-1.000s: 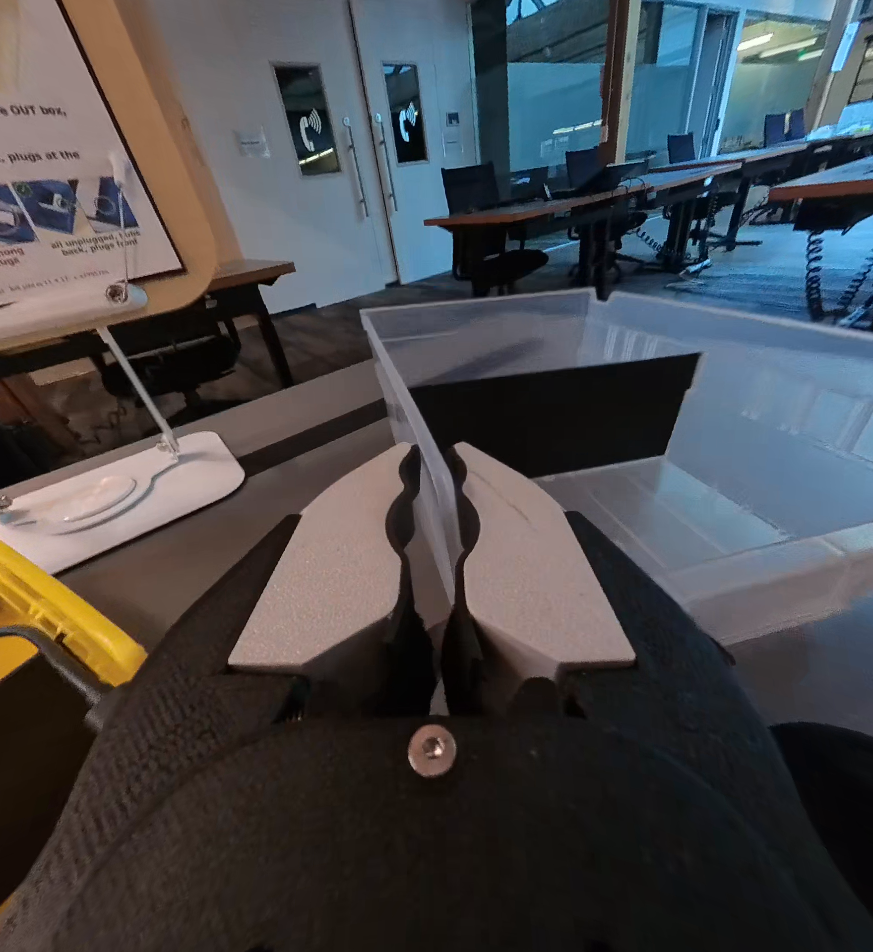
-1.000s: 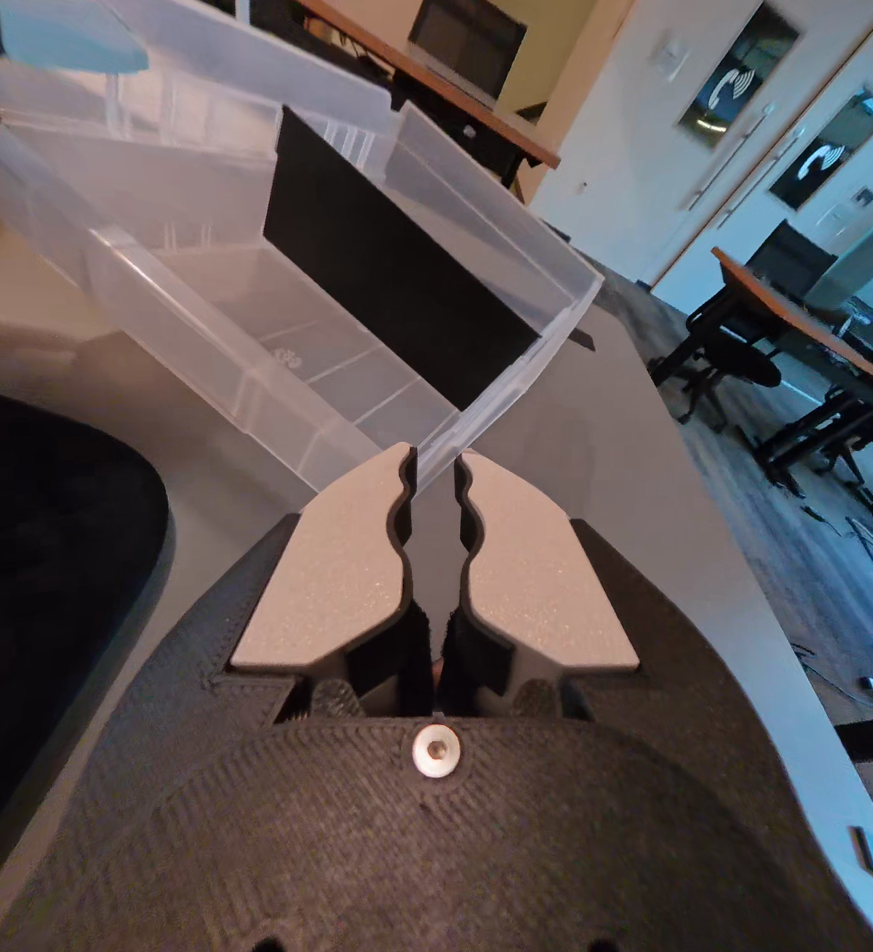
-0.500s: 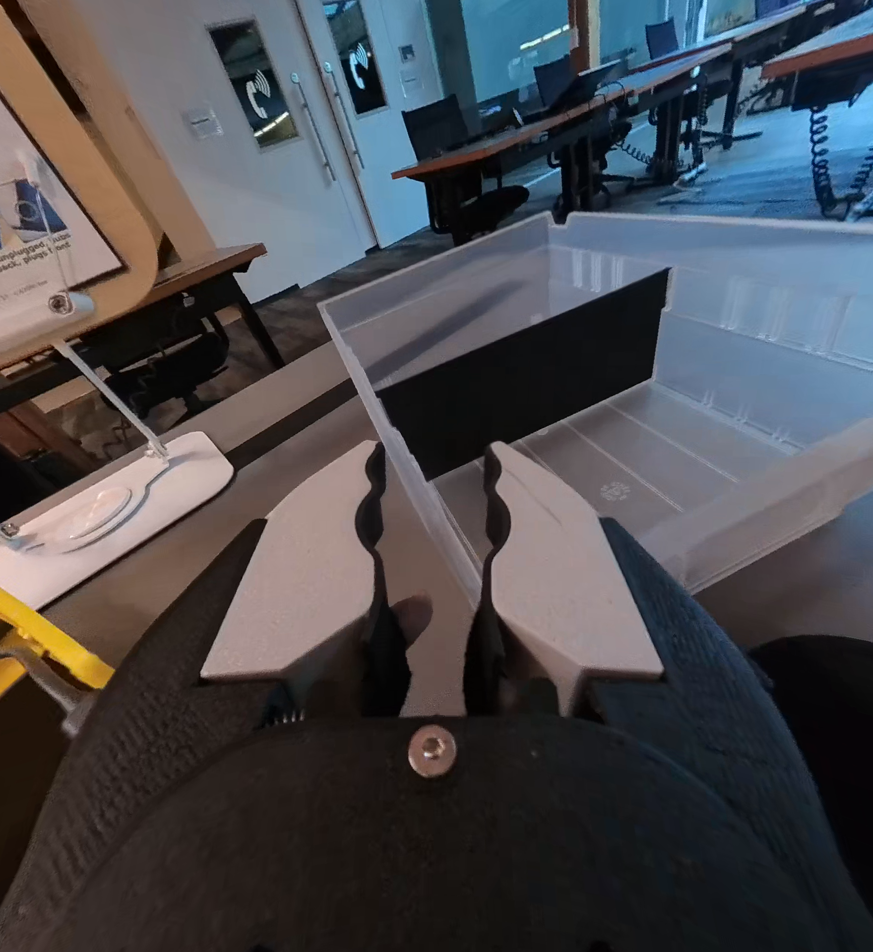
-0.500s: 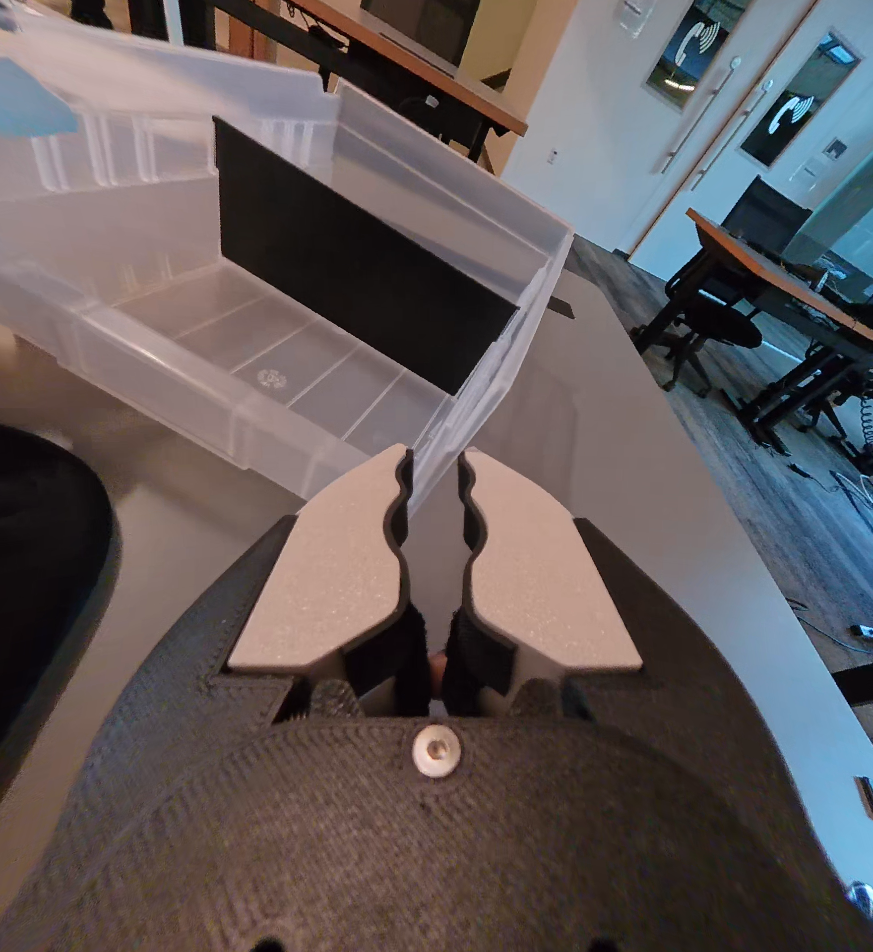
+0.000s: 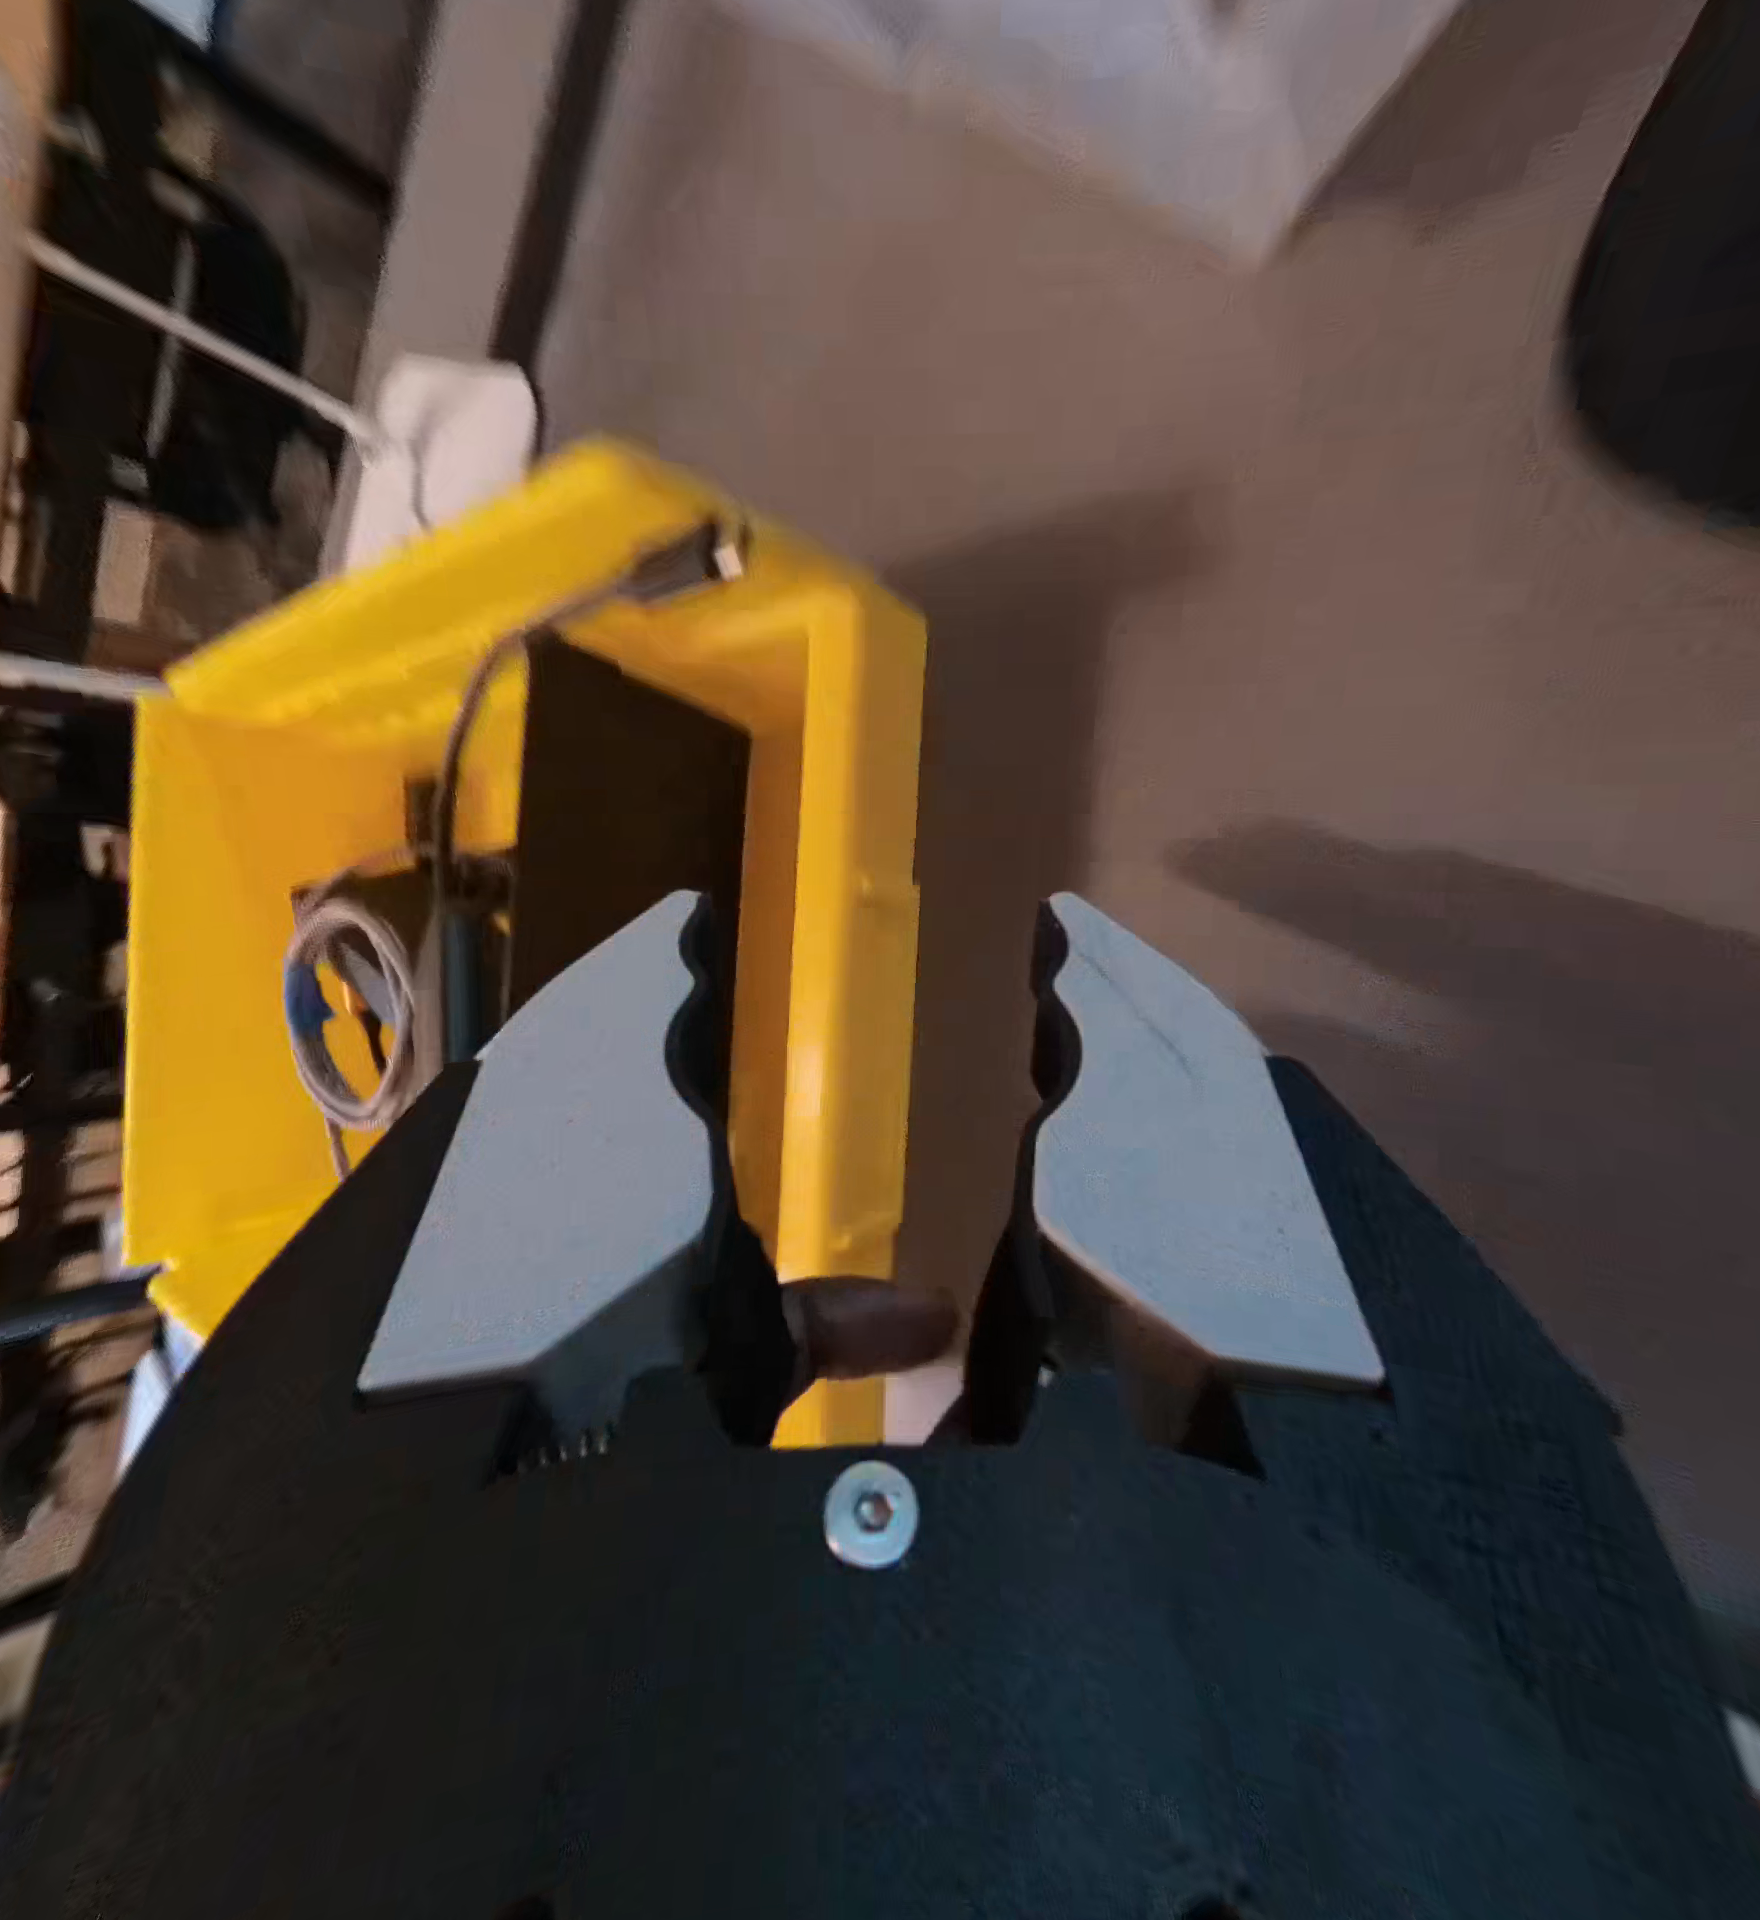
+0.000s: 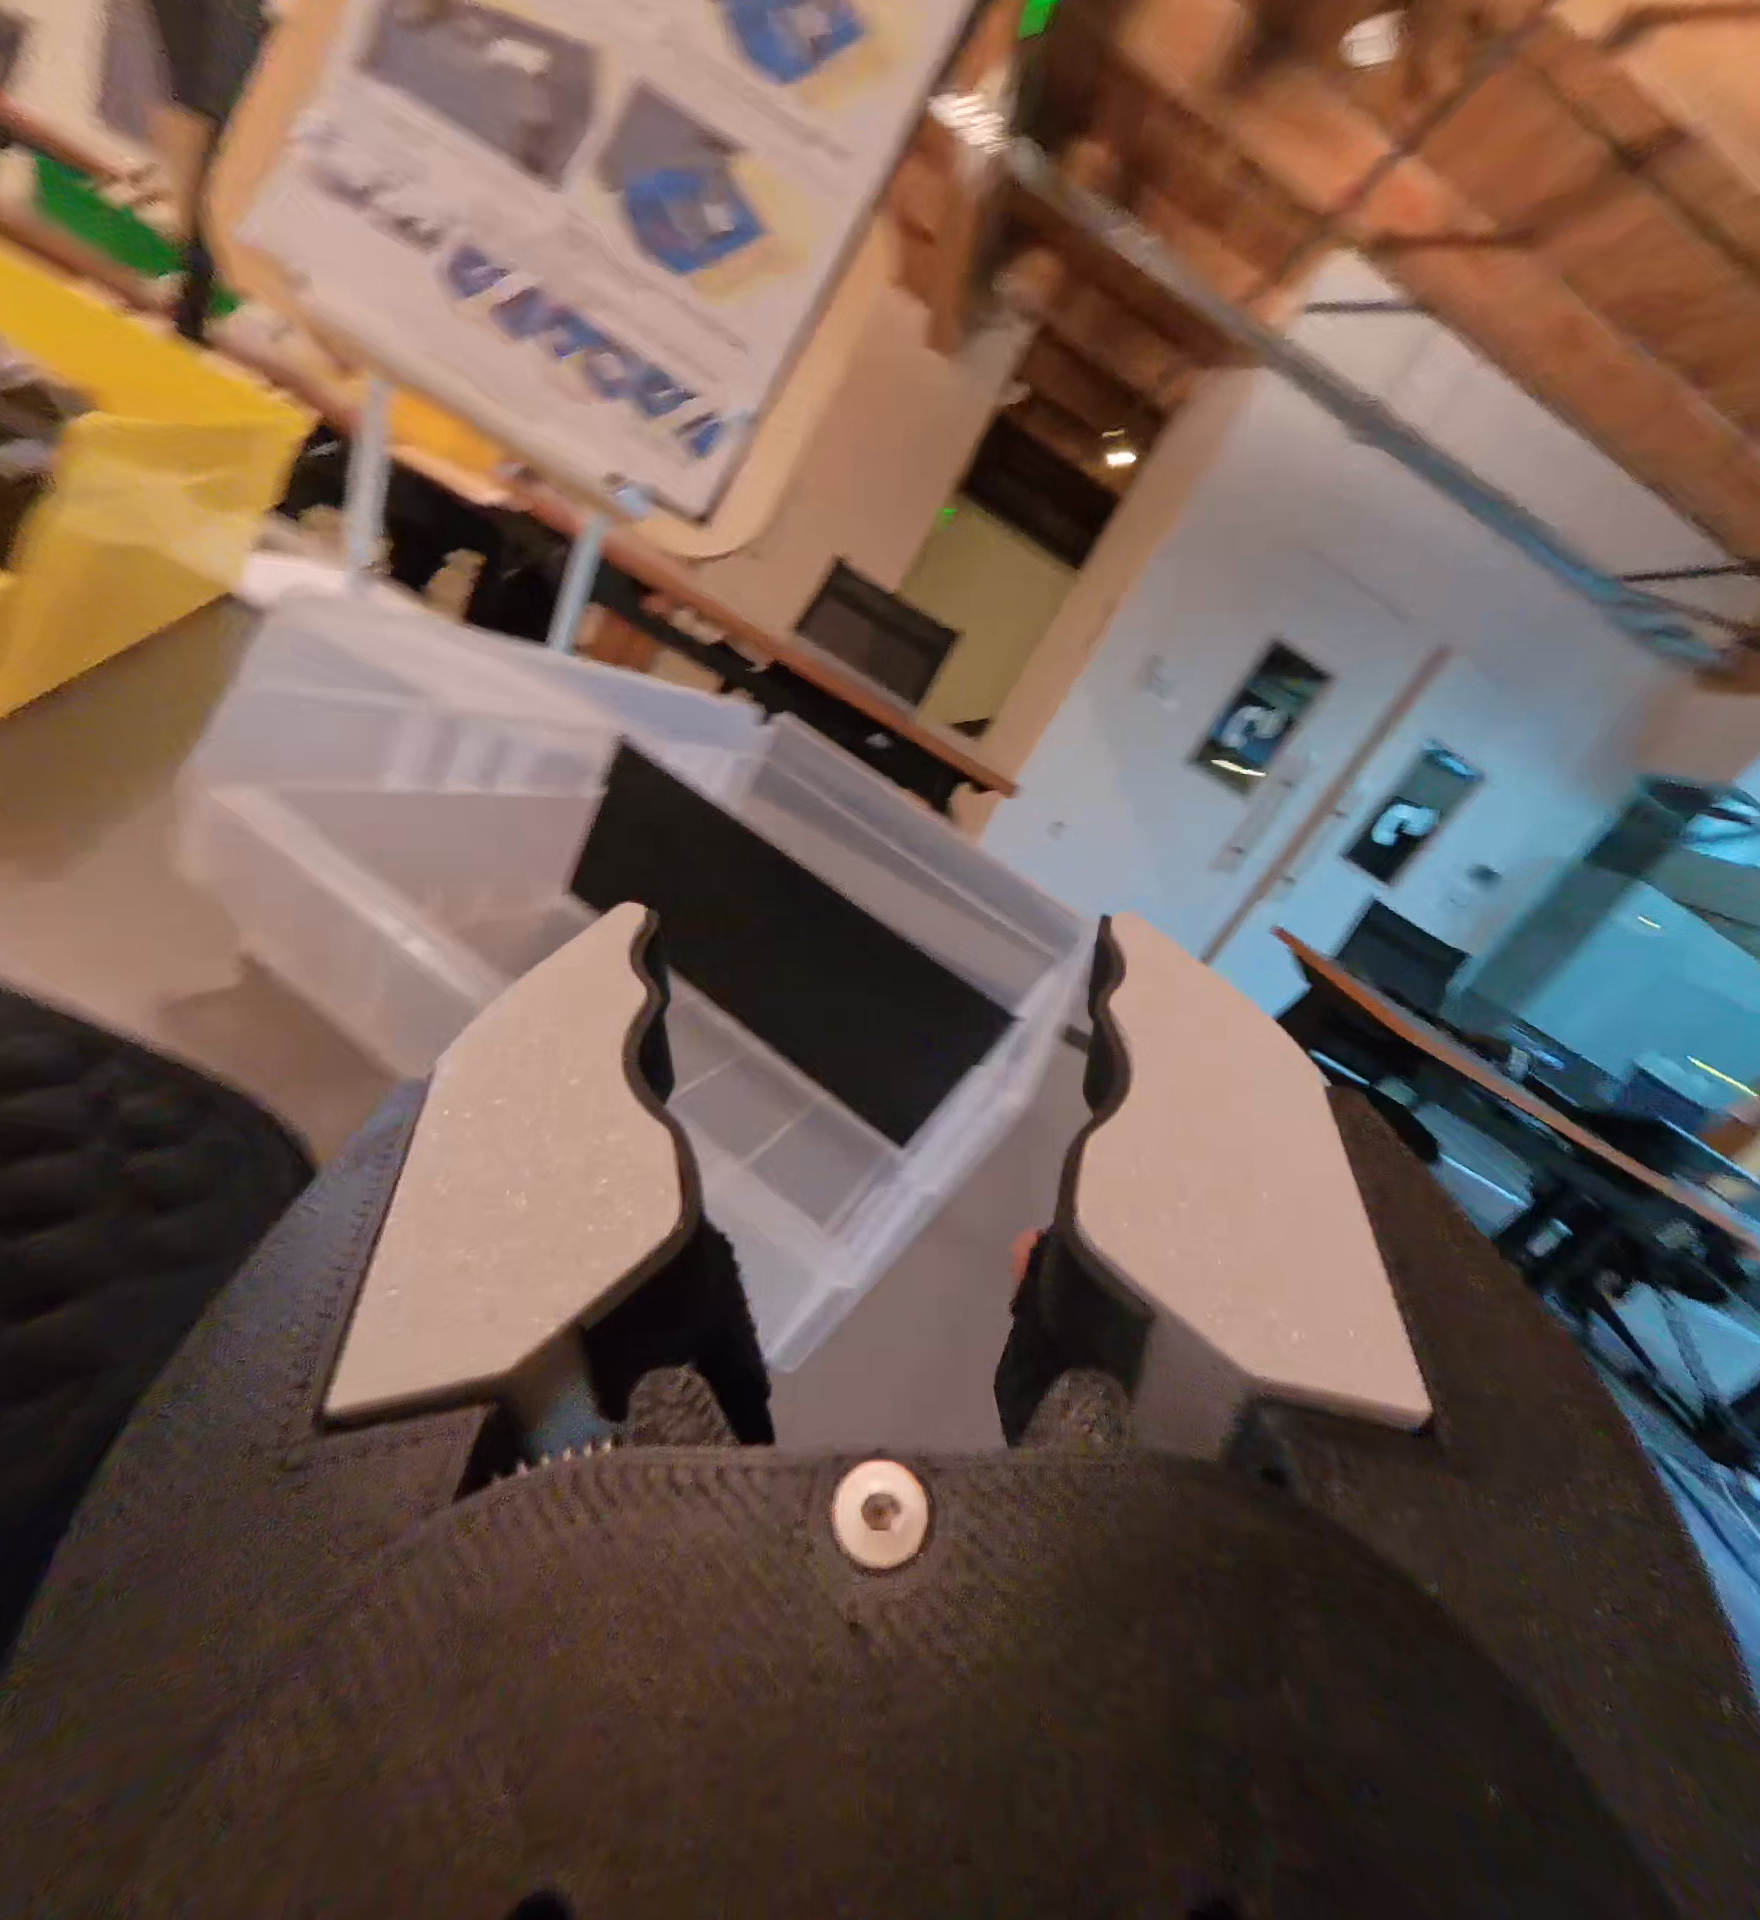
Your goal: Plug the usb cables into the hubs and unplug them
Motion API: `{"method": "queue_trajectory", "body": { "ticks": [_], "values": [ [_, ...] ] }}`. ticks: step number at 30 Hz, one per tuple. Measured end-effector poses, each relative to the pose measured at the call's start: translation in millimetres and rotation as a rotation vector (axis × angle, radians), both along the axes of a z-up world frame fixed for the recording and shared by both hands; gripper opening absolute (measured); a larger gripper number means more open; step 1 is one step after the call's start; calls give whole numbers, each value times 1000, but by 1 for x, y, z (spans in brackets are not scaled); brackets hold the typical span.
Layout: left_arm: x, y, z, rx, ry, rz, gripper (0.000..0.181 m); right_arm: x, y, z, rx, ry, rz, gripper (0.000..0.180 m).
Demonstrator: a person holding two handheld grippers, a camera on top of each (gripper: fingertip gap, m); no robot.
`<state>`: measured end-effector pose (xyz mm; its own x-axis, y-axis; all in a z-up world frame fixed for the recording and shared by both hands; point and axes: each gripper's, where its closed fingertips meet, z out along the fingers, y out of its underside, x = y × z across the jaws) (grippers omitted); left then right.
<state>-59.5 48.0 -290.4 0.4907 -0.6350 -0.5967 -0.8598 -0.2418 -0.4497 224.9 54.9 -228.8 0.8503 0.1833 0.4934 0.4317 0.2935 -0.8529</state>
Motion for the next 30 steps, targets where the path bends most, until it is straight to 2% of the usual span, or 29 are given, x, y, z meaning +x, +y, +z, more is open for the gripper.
{"method": "queue_trajectory", "body": {
  "ticks": [4,8,10,11,12,15,21,30],
  "values": [
    [-28,15,-36,-29,162,65,53,-29,8,-41,-162,-276,74,82],
    [-50,23,-46,-12,249,114,33,-38,11,-73,-248,-574,53,75],
    [-51,22,-46,-9,237,96,32,-30,17,-91,-318,-730,-26,65],
    [-55,20,-46,-13,243,92,32,-21,21,-96,-344,-799,-96,51],
    [-59,18,-46,-15,250,87,32,-15,23,-96,-347,-845,-149,48],
    [-82,8,-46,-20,248,97,32,-9,25,-90,-345,-799,-192,35],
    [-169,-11,-42,4,258,225,38,6,24,-91,-392,-738,-228,36],
    [-251,-44,-40,48,273,301,37,25,19,-91,-411,-758,-242,37]
  ]
}}
